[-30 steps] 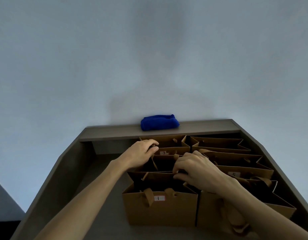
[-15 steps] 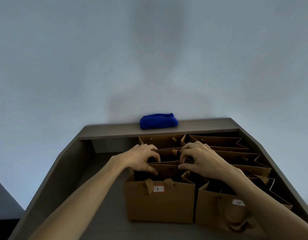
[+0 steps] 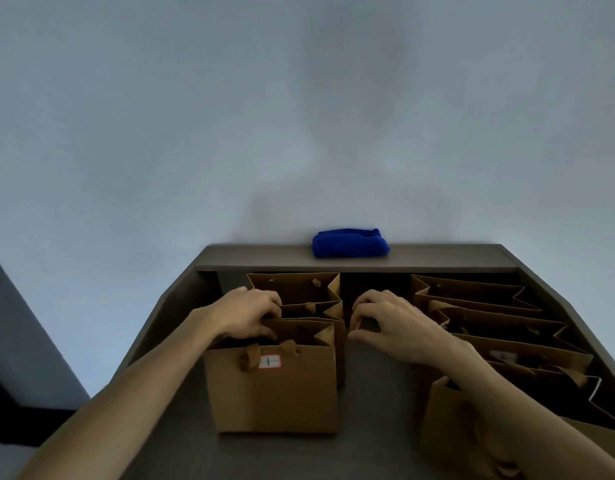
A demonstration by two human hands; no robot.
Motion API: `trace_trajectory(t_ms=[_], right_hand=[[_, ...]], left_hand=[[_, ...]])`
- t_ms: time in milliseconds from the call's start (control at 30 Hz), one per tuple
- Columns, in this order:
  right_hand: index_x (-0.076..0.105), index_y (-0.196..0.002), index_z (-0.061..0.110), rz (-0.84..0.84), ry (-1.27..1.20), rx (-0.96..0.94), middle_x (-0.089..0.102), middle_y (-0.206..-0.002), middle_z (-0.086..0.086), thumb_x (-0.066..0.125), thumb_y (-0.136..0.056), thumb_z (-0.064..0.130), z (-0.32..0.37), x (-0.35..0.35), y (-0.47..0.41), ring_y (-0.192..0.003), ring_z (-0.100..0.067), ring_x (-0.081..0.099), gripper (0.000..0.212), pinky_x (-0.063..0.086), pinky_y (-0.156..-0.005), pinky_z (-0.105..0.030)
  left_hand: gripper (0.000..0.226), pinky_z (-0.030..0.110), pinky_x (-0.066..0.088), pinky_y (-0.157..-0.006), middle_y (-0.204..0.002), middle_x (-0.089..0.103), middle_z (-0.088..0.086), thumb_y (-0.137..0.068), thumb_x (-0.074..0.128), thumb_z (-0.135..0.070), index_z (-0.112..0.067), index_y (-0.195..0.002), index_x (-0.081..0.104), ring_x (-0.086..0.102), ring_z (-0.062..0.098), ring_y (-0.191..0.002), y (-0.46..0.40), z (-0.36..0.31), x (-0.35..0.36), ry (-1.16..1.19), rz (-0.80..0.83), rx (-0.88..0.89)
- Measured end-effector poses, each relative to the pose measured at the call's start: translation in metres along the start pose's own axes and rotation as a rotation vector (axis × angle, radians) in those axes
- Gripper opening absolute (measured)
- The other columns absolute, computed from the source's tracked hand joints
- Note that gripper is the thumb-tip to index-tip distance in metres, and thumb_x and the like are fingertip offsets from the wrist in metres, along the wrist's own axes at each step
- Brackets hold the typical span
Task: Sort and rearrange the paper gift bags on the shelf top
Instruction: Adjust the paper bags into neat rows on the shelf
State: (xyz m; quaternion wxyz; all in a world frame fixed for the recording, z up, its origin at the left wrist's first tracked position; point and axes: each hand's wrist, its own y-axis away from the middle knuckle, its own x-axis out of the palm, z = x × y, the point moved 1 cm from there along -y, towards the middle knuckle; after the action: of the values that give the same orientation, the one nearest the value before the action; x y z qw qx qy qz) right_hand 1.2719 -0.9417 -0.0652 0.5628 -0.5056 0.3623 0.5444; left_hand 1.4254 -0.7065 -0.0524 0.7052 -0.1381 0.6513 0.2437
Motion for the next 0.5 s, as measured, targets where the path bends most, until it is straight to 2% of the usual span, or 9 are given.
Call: trace_trajectory(t_ms=[267,367,500], right_hand=[[0.061,-0.107,0.032,0.043,0.007,-0.057,0.048,-0.131,0.01,0.059,-0.092,0.043,0.027,0.014,-0.024,-0.117,-0.006,0.044,0.019,0.041,-0.097,-0.026],[0.062,-0.107,0.03,0.039,0.009,-0.068,0.049,-0.13,0.009,0.059,-0.092,0.042,0.03,0.012,-0.023,-0.114,-0.005,0.046,0.019,0.041,-0.093,-0.022],[0.063,-0.108,0.028,0.004,0.011,-0.056,0.051,-0.128,0.01,0.058,-0.094,0.04,0.021,-0.006,-0.003,-0.113,-0.004,0.047,0.019,0.039,-0.09,-0.019]], left_hand=[[0.028,0.03,0.033,-0.102,-0.141,0.047,-0.013,-0.091,0.062,-0.038,-0.031,-0.118,0.063,0.047,0.01,-0.123,0.043,0.058,0.009,-0.02,-0.008,-0.173],[0.029,0.03,0.032,-0.104,-0.146,0.042,-0.011,-0.091,0.063,-0.037,-0.031,-0.119,0.063,0.043,0.011,-0.128,0.045,0.063,0.012,0.002,0.009,-0.198],[0.035,0.035,0.035,-0.109,-0.153,0.028,-0.011,-0.082,0.07,-0.046,-0.04,-0.115,0.058,0.033,0.014,-0.134,0.04,0.049,0.0,0.122,0.07,-0.178]])
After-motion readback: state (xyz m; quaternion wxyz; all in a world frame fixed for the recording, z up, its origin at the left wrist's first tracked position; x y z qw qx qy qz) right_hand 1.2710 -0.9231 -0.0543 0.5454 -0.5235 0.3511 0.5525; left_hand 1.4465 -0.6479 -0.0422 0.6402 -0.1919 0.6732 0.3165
